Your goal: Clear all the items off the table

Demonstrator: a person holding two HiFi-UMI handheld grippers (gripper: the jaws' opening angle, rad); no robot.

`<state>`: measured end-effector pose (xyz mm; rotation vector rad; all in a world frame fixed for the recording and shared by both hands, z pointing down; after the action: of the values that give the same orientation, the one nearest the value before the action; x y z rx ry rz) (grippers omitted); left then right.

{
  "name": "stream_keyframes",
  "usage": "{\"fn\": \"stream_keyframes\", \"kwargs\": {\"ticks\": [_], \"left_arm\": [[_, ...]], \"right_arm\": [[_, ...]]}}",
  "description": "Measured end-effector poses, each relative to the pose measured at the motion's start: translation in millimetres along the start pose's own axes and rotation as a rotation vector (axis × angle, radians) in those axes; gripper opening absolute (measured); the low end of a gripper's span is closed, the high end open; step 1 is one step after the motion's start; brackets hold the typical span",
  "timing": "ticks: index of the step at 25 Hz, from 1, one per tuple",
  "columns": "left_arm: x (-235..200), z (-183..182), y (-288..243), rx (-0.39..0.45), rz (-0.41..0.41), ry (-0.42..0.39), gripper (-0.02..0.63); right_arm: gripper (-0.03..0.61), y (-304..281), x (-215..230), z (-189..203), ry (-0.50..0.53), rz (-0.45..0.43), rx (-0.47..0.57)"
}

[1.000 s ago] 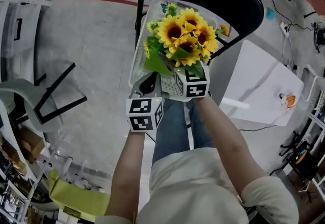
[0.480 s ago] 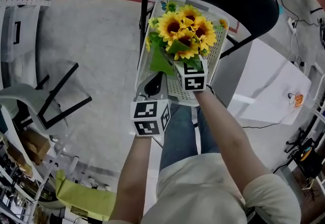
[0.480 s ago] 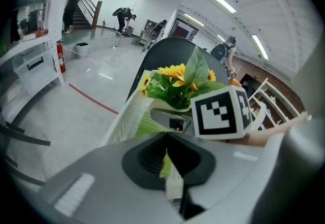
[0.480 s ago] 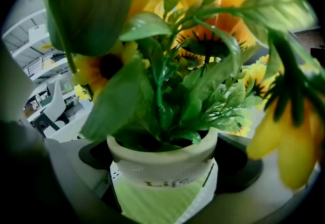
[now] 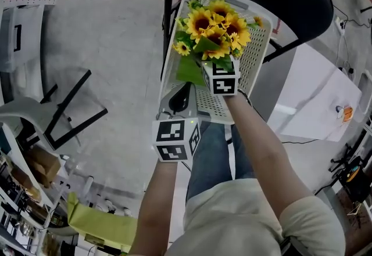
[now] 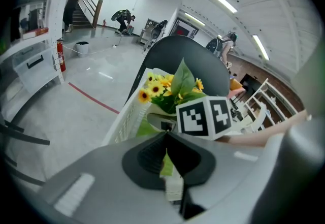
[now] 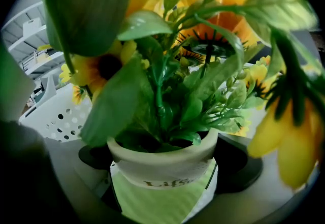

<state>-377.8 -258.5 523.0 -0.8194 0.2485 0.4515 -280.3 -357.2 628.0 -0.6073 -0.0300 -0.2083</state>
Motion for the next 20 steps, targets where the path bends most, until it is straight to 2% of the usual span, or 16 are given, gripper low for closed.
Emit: {"fn": "stream_keyframes", "kwargs": {"ticks": [20], "left_arm": [[1,-1,1,0.019,0.012,0.007,0.009]], "right_arm": [[0.597,-27,-2,40,0.008,0.01,-0.046]]}}
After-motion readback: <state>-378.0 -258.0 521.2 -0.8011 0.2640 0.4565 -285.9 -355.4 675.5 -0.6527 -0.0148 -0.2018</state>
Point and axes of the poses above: the fingertips, and each gripper's own axes: y backward along the fingers, x to its right, z out of its underside, the point moved 2 cm from there along y, backward along the fingers, and after that the axes turned 11 degrees about x, right-handed, at the moved point
